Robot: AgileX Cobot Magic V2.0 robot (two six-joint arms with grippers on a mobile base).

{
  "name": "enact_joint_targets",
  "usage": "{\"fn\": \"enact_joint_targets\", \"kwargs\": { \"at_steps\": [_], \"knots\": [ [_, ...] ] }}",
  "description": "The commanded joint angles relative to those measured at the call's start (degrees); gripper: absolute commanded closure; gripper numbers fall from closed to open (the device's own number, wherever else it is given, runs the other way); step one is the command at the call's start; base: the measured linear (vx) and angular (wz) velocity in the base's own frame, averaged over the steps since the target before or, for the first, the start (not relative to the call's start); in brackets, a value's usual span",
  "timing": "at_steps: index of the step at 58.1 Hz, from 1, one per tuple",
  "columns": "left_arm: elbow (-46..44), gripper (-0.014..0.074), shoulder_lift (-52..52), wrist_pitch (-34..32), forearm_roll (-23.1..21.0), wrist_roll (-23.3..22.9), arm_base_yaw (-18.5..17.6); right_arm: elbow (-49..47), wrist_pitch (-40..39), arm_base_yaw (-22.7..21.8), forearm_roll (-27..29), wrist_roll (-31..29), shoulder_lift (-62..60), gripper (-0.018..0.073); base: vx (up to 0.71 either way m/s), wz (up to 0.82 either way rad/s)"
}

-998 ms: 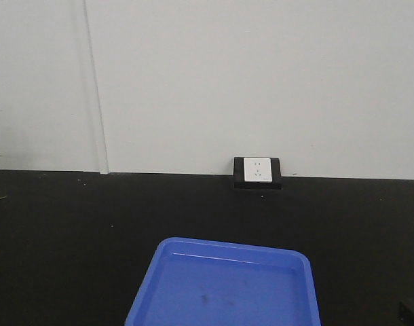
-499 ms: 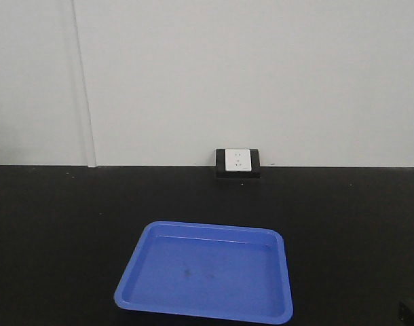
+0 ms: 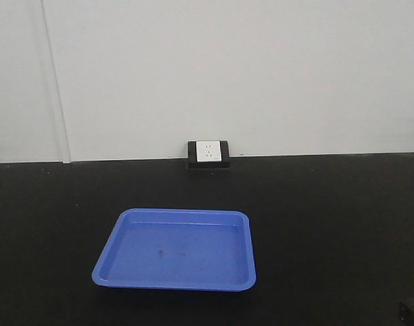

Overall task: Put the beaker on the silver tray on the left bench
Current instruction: 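Back the base away from the bench holding the beaker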

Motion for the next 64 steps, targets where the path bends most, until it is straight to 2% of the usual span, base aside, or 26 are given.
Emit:
{"fn": "enact_joint_targets", "kwargs": {
  "at_steps": [1, 64],
  "knots": [
    [1.59, 0.0595, -0.9, -4.43, -0.09, -0.08, -0.33, -1.84, -3.71, -0.16, -1.47, -0.32, 0.09, 0.0567, -0.12, -0.07],
    [1.59, 0.0595, -0.9, -4.43, -0.09, -0.08, -0.33, -1.84, -3.66, -0.16, -1.47, -0.32, 0.09, 0.0567, -0.08, 0.02]
  ]
}}
